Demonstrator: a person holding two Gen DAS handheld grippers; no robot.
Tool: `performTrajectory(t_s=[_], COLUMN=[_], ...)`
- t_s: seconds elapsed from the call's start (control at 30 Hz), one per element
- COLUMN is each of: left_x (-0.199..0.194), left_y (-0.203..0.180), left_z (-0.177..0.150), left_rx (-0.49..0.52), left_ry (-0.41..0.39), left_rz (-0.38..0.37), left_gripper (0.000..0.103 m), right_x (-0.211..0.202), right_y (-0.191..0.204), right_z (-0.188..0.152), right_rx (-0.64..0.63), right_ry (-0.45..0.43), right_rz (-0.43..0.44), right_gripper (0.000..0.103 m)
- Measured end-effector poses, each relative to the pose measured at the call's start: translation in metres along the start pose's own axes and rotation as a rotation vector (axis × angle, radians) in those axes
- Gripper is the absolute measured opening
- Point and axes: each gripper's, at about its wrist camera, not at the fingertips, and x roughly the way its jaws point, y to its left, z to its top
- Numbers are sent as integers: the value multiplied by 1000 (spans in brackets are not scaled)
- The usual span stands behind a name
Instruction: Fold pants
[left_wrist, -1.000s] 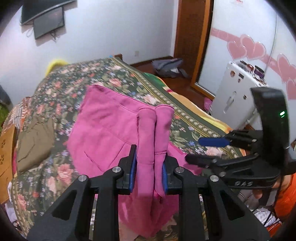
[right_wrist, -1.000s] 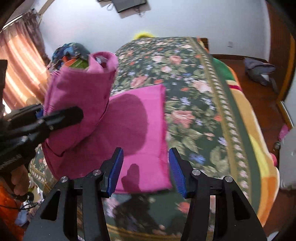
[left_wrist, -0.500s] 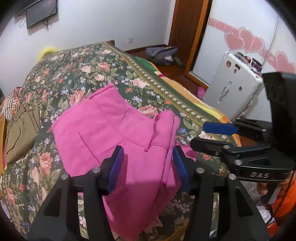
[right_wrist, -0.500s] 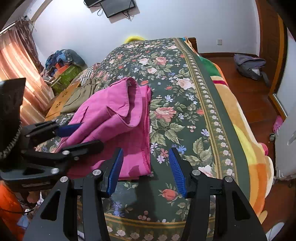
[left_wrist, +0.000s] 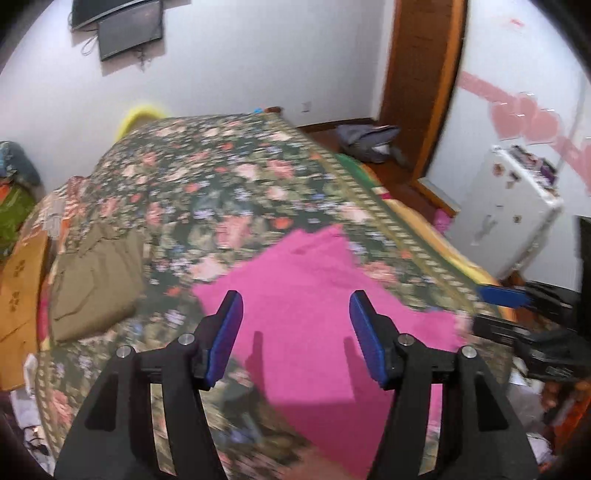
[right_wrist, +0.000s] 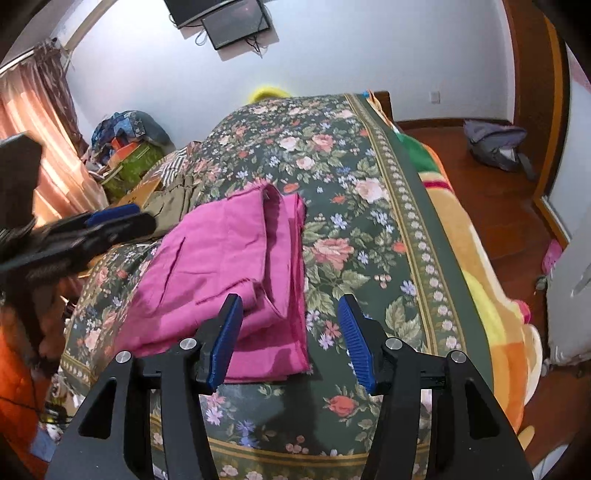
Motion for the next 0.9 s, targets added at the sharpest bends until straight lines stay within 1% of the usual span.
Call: performTrajectory(t_s=[0.17, 0.27, 0.33, 0.4, 0.47, 0.5, 0.53, 0.6, 0.7, 0.8, 0.9], left_x=[38, 58, 77, 98, 111, 119, 122, 127, 126, 118, 100], left_y=[30, 35, 40, 45, 49, 54, 56, 63, 77, 90, 101], left_z=[11, 13, 16, 16, 14, 12, 11, 7, -3, -14, -29], left_rx=[-3, 27, 40, 38, 28, 14, 6, -13, -42, -83, -116], left_ry=[53, 80, 110, 151, 171, 180, 182, 183, 197, 207, 210], left_rz=[26, 42, 57, 59, 59, 44, 40, 24, 2, -14, -18], left_gripper=[60, 60, 60, 60, 60, 59, 59, 59, 59, 59, 53], right_x=[7, 13, 21, 30, 41, 47, 51, 58, 64, 72, 82], right_y=[8, 13, 17, 22, 23, 20, 17, 4, -8, -13, -16], right_z=[7, 10, 9, 6, 2, 0, -1, -2, 3, 11, 21], right_rx=[11, 19, 12, -18, -54, -62, -59, -24, -15, -36, -69], right_ry=[-3, 0, 21, 48, 77, 94, 107, 127, 138, 147, 156], right_rz=[21, 38, 46, 32, -11, -30, -38, -13, -21, -41, -52], right_gripper=[52, 55, 55, 55, 55, 55, 55, 60, 61, 61, 61])
